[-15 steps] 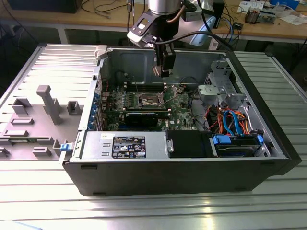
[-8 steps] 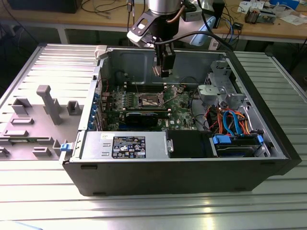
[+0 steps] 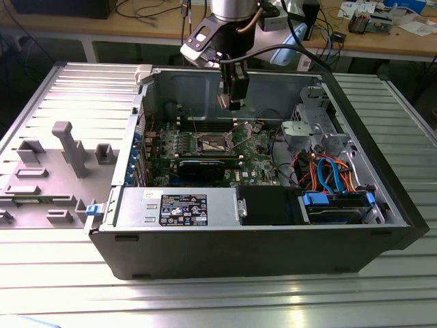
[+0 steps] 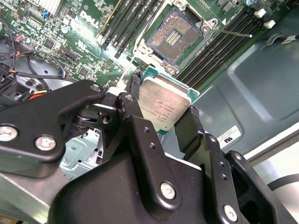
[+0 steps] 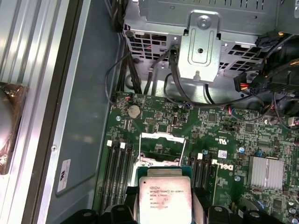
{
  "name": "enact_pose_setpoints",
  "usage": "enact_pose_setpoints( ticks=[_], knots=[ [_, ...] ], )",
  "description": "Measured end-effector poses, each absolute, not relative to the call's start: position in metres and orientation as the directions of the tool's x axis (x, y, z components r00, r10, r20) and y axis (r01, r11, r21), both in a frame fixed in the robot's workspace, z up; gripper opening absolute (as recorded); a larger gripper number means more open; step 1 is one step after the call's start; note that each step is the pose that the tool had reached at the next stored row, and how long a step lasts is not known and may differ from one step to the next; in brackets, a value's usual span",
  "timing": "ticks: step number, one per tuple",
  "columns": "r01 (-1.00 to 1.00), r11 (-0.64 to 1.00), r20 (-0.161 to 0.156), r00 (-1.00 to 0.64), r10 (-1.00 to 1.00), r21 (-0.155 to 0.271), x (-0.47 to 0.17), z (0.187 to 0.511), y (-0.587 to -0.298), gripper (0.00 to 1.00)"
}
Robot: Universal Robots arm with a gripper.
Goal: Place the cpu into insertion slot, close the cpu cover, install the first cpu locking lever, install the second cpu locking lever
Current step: 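Place the cpu into insertion slot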
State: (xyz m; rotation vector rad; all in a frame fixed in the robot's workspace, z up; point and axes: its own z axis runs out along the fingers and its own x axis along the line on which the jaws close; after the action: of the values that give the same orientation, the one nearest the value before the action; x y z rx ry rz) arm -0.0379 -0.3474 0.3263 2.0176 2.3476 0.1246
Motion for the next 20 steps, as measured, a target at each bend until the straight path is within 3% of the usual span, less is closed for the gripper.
enact_pose_setpoints(
  ticks=[20],
  knots=[
    [0.989,0.115,0.019,-0.117,0.993,0.089,-0.0379,0.3258,-0.3474,0.55]
  ],
)
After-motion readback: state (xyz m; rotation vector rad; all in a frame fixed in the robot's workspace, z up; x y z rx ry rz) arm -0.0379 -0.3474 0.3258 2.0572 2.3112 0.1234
